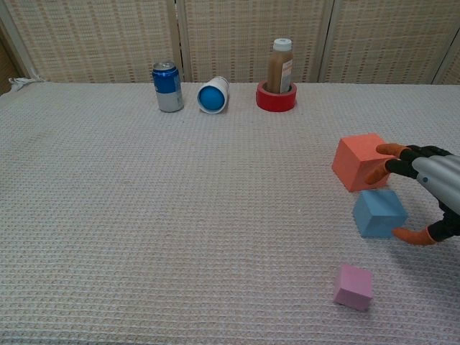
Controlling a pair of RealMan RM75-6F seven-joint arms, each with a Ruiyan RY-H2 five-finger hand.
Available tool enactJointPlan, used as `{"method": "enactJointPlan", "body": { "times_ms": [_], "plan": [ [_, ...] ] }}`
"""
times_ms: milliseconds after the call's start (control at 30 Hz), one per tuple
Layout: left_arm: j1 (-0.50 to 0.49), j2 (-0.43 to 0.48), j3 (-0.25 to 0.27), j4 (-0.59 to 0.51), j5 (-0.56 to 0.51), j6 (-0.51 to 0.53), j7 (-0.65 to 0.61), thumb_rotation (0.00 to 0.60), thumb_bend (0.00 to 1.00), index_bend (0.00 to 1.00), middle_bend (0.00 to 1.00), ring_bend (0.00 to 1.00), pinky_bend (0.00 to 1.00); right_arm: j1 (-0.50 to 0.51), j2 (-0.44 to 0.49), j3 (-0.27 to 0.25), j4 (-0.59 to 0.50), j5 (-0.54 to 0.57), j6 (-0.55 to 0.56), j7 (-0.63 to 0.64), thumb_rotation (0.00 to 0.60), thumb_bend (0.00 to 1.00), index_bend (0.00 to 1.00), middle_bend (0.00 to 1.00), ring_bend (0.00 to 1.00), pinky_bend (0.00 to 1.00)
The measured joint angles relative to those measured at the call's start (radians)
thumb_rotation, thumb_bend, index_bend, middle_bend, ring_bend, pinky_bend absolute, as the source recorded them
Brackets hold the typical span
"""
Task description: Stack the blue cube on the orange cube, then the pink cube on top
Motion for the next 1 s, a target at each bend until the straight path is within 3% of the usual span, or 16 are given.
{"method": "enactJointPlan", "body": {
  "times_ms": [567, 867, 1000],
  "plan": [
    [-0.009, 0.007, 0.004, -0.003, -0.012, -0.023, -0.008, 0.600, 0.46, 0.00, 0.00, 0.00, 0.11, 0.032, -0.056, 0.037, 0.061, 0.077, -0.023, 0.001, 0.600, 0.15, 0.38, 0.00, 0.00, 0.00],
    [-0.008, 0.003, 0.002, 0.004, -0.007, -0.012, -0.013, 0.600, 0.46, 0.00, 0.00, 0.00, 0.11, 0.031, -0.058, 0.027, 0.059, 0.064, -0.001, 0.019, 0.600, 0.15, 0.56, 0.00, 0.00, 0.00],
    [-0.010, 0.002, 0.002, 0.004, -0.009, -0.016, -0.011, 0.600, 0.46, 0.00, 0.00, 0.00, 0.11, 0.027, -0.047, 0.022, 0.050, 0.036, 0.023, 0.039, 0.600, 0.16, 0.58, 0.00, 0.00, 0.00]
  ]
}}
